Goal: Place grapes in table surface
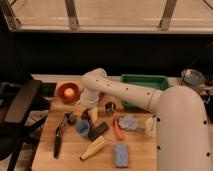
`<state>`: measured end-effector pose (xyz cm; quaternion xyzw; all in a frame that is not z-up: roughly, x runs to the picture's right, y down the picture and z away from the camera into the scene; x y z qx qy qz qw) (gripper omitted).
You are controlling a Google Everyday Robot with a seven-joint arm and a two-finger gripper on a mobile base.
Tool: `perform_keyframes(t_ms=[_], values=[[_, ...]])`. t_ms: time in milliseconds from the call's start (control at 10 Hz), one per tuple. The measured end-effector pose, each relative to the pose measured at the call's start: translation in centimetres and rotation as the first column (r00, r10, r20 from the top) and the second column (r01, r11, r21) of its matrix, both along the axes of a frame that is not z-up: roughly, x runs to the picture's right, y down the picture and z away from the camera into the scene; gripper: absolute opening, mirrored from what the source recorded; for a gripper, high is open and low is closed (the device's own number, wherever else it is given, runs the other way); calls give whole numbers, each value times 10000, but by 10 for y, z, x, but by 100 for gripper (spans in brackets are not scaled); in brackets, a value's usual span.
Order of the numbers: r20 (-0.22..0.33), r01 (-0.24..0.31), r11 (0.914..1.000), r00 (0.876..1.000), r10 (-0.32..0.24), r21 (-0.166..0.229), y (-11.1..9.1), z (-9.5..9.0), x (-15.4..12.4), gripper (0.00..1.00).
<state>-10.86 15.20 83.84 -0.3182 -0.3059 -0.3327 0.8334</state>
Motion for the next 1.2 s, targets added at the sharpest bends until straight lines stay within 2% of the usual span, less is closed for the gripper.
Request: perform_keyframes(t_ms=[200, 300, 400, 700, 900, 1000, 1100, 1200], values=[[155, -100, 9992, 9998, 105, -379, 13, 9, -2, 80], [233, -92, 9984, 9997, 105, -555, 21, 13, -2, 75], [294, -135, 9978, 9994, 154, -646, 27, 16, -1, 64], [348, -173, 9981, 9992, 193, -584, 26, 13, -2, 37], [295, -253, 9988, 9992, 266, -418, 22, 8, 0, 16], [250, -297, 9993, 9992, 303, -210, 15, 1, 0, 5], [223, -380, 9992, 9990, 377, 104, 5, -8, -2, 0], [182, -468, 9982, 9988, 462, 362, -3, -16, -3, 0]])
